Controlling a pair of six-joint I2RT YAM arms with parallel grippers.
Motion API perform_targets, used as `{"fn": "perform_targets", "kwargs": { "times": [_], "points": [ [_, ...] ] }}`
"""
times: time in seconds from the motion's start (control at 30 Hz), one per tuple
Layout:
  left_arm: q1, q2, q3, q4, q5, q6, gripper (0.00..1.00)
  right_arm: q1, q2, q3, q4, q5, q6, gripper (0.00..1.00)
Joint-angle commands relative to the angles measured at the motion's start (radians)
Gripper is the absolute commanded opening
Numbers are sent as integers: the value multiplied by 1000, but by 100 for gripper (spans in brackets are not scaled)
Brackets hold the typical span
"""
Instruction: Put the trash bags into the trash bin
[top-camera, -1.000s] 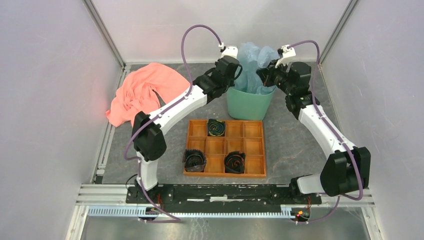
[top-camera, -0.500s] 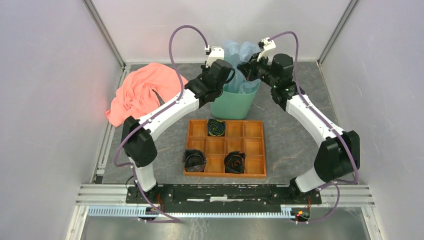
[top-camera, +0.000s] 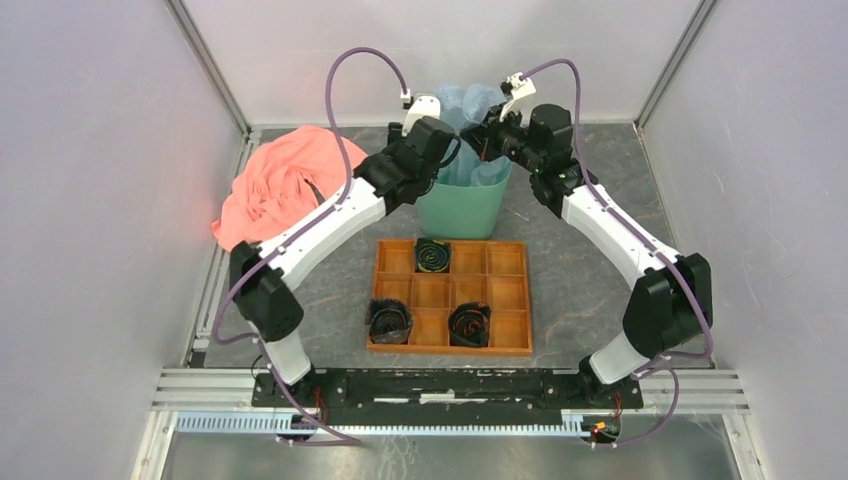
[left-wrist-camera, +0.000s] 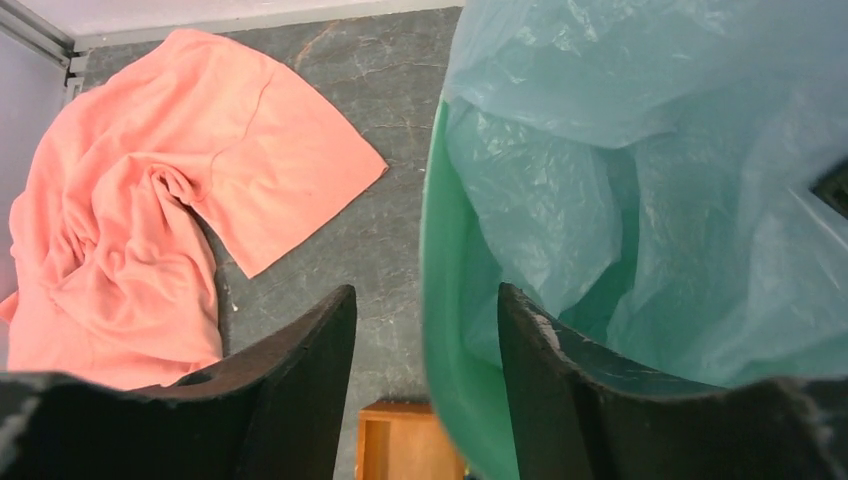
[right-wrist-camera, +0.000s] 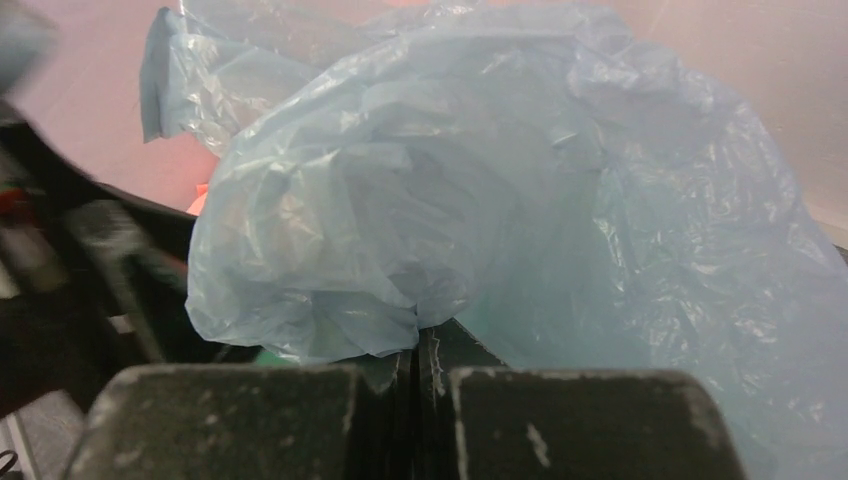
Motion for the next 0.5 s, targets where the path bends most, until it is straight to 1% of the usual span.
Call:
{"fn": "perform_targets", "kwargs": {
  "times": [0.0, 0.03, 0.1, 0.2, 0.27, 0.3, 0.37, 0.47],
  "points": [
    [1, -160, 6, -57, 44, -37, 66, 13, 10, 67, -11, 33, -34, 1],
    [2, -189, 6, -60, 86, -42, 69, 19, 6, 72, -23, 49, -48, 1],
    [15, -241, 21, -50, 207, -65, 72, 31, 2, 88, -46, 72, -74, 1],
    [61, -275, 83, -22, 478, -164, 73, 40, -7, 96, -61, 79, -82, 1],
    [97, -280, 104, 34, 655, -254, 74, 47, -15, 91, -58, 80, -81, 1],
    [110, -279, 105, 72, 720, -295, 74, 50, -17, 90, -56, 78, -82, 1],
    [132, -272, 107, 132, 768, -374, 76, 58, -19, 90, -56, 76, -82, 1],
    [171, -259, 104, 183, 733, -476, 77, 67, -26, 87, -53, 76, -79, 1]
  ]
}}
